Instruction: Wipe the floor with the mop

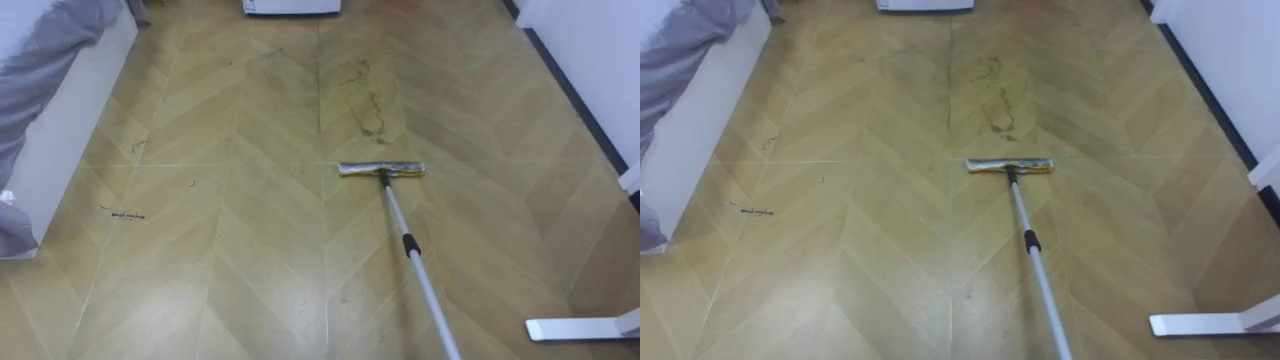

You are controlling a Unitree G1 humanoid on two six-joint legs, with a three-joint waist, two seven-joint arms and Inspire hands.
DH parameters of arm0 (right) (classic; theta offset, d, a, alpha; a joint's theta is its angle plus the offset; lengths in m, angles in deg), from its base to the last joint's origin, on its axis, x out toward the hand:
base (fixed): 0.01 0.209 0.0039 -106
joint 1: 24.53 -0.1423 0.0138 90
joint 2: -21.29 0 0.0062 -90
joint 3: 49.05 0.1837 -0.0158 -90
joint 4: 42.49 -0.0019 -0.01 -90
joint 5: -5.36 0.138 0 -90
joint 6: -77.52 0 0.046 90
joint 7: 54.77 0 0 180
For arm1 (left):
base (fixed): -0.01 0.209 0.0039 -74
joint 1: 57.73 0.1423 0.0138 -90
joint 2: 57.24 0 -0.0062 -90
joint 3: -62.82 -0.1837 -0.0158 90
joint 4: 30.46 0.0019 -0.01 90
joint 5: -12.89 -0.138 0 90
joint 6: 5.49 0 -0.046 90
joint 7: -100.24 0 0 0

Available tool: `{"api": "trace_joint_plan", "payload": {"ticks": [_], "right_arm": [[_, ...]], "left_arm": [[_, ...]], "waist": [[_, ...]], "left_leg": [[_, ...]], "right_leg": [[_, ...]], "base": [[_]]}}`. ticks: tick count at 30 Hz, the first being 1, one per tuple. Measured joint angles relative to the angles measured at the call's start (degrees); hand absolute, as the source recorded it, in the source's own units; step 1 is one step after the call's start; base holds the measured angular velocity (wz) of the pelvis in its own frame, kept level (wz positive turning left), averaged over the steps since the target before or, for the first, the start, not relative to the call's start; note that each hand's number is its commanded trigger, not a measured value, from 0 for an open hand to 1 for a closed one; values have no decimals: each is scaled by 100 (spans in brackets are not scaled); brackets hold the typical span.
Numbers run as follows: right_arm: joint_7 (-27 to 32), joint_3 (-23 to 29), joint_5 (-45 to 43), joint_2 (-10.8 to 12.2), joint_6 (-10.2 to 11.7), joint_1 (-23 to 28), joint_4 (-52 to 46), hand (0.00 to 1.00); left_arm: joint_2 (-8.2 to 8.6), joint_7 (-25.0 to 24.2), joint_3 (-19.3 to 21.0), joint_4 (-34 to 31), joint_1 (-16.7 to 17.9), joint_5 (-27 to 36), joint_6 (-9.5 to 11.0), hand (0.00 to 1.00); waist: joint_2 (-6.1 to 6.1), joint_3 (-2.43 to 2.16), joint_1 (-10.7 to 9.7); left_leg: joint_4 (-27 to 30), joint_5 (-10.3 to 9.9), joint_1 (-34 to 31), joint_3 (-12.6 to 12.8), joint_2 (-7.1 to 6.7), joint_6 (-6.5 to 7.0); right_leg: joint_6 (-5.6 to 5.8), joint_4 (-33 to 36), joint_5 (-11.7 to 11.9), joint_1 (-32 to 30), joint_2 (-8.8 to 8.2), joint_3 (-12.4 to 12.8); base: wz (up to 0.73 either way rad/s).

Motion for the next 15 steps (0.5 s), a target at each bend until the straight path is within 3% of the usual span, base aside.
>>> {"api": "trace_joint_plan", "payload": {"ticks": [11,15], "right_arm": [[19,-12,46,4,-8,-5,-1,100],[37,-45,66,2,-22,-18,-2,100]], "left_arm": [[-2,-64,-2,0,-25,1,-21,0],[-1,-64,-4,-15,-152,-1,-78,0]], "waist": [[-2,-6,1],[5,-35,2]], "left_leg": [[-17,-2,-39,-3,0,-1],[-1,-1,-128,-1,1,-1]], "right_leg": [[3,-8,-2,-19,3,-4],[2,8,-1,-129,6,15]], "base": [[0],[0]]}}
